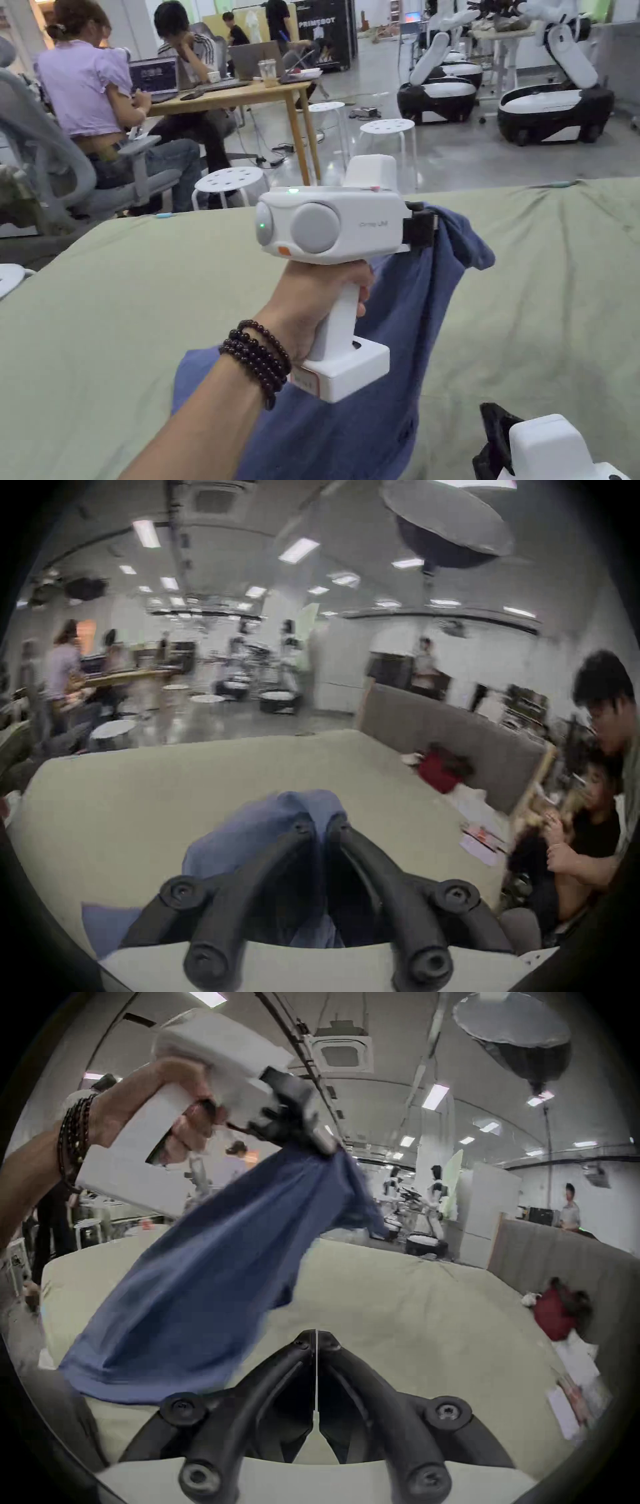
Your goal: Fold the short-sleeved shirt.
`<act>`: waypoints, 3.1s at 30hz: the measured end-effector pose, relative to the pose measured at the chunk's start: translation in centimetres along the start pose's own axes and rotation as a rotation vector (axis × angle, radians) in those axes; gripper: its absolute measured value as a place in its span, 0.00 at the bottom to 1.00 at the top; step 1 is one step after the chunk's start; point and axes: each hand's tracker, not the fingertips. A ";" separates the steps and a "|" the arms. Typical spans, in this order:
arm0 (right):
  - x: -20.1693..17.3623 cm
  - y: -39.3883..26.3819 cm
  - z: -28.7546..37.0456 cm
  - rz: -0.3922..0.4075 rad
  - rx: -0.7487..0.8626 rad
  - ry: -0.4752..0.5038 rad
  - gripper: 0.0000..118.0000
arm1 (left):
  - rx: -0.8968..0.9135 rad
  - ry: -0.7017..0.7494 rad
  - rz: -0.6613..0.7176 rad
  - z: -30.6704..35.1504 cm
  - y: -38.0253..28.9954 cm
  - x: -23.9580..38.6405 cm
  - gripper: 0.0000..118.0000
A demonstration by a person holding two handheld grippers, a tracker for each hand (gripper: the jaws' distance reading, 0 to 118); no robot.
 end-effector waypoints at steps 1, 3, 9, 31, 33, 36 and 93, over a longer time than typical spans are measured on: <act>1.2 -0.5 0.9 -0.013 -0.015 -0.041 0.02 | -0.016 -0.054 -0.017 -2.7 -0.3 2.2 0.03; 3.3 -1.4 2.4 -0.041 -0.048 -0.111 0.02 | -0.084 -0.104 -0.031 -8.3 -1.5 5.1 0.03; 7.9 -3.8 6.0 -0.121 -0.096 -0.239 0.02 | -0.388 -0.132 -0.053 -22.9 -10.4 10.5 0.03; 5.8 0.6 3.4 -0.147 -0.022 -0.142 0.03 | 0.078 0.412 0.062 5.0 -14.6 1.3 0.06; 5.6 0.9 2.3 -0.123 -0.038 -0.142 0.03 | 0.078 0.519 0.046 7.4 -15.6 0.1 0.00; 5.2 1.2 1.2 -0.097 -0.037 -0.150 0.03 | 0.078 0.543 0.051 9.4 -16.1 -1.5 0.00; 20.6 -0.8 -11.4 -0.306 -0.437 -0.142 0.05 | -0.190 0.514 0.220 -4.3 -8.1 -22.0 0.04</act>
